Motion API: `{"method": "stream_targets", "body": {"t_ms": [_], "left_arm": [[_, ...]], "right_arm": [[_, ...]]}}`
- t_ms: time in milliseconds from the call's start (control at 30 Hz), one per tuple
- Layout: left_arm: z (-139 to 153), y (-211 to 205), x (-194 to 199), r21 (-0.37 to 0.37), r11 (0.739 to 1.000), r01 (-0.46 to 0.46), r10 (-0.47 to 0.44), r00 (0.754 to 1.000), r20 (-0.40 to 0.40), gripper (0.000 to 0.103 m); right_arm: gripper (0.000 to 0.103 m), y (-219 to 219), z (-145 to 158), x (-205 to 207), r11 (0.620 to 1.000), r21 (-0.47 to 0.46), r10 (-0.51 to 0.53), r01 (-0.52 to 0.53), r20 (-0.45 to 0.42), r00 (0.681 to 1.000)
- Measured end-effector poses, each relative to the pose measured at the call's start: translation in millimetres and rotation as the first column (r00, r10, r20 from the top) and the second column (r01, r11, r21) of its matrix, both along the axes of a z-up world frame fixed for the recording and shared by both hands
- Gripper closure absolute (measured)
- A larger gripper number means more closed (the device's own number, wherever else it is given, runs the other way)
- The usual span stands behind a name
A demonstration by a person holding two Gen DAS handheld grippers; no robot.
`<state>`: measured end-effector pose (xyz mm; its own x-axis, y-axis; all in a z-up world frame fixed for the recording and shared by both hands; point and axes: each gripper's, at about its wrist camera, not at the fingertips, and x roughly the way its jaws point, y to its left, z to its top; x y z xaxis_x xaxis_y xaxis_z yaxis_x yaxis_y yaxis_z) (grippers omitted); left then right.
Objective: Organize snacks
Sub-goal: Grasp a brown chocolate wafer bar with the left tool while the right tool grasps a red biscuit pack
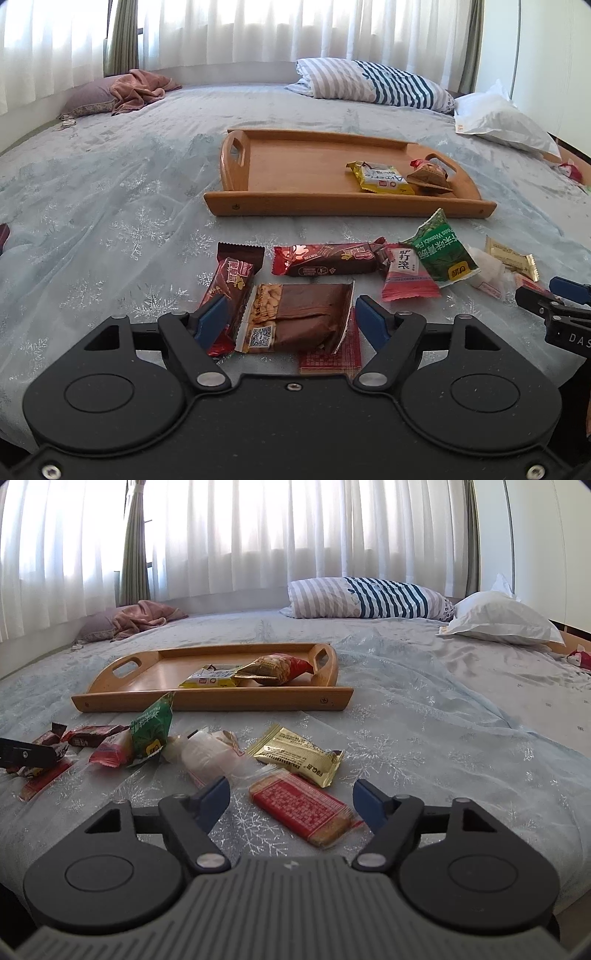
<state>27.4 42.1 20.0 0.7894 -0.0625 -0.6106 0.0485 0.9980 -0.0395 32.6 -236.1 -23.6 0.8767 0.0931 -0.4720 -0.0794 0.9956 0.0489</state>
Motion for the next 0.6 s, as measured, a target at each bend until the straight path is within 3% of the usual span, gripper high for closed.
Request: {"method": "stream_targets", "body": {"t_ms": [133, 233, 333, 433, 467, 533, 600], "left_arm": [[1, -2, 0, -0.016, 1.000, 0.019, -0.019, 1.000, -0.011, 0.030], [3, -2, -2, -0.077, 0.995, 0.058, -0.061, 0.997, -0.038, 0.043], [5, -3, -5, -0.091, 0.994, 0.059, -0.063, 0.997, -0.041, 0.048], [8, -1, -6, -0.101, 0.993, 0.058, -0.062, 0.998, -0.031, 0.051], [8, 1, -7, -0.100, 0.994, 0.052, -0.054, 0.998, -0.019, 0.049], [8, 2, -5, -0.068, 0.997, 0.033, -0.034, 0.999, -0.005, 0.042], [6, 2, -2, -0.049, 0.998, 0.029, -0.029, 1.000, -0.009, 0.039]], "right_arm": [[0.030, 3, -2, -4, 1.000, -0.013, -0.006, 0.006, -0.008, 1.000], [0.039, 5, 0, -7, 1.000, -0.007, -0.006, 0.006, -0.009, 1.000], [0.045, 7, 1, -11, 1.000, 0.003, 0.000, 0.001, -0.012, 1.000], [0.043, 11, 3, -15, 0.999, 0.017, 0.034, -0.034, -0.013, 0.999], [0.042, 12, 4, -16, 0.998, 0.024, 0.052, -0.052, -0.010, 0.999], [0.031, 14, 4, -18, 0.996, 0.035, 0.076, -0.076, 0.001, 0.997], [0.030, 16, 5, -17, 0.996, 0.040, 0.078, -0.078, 0.005, 0.997]]}}
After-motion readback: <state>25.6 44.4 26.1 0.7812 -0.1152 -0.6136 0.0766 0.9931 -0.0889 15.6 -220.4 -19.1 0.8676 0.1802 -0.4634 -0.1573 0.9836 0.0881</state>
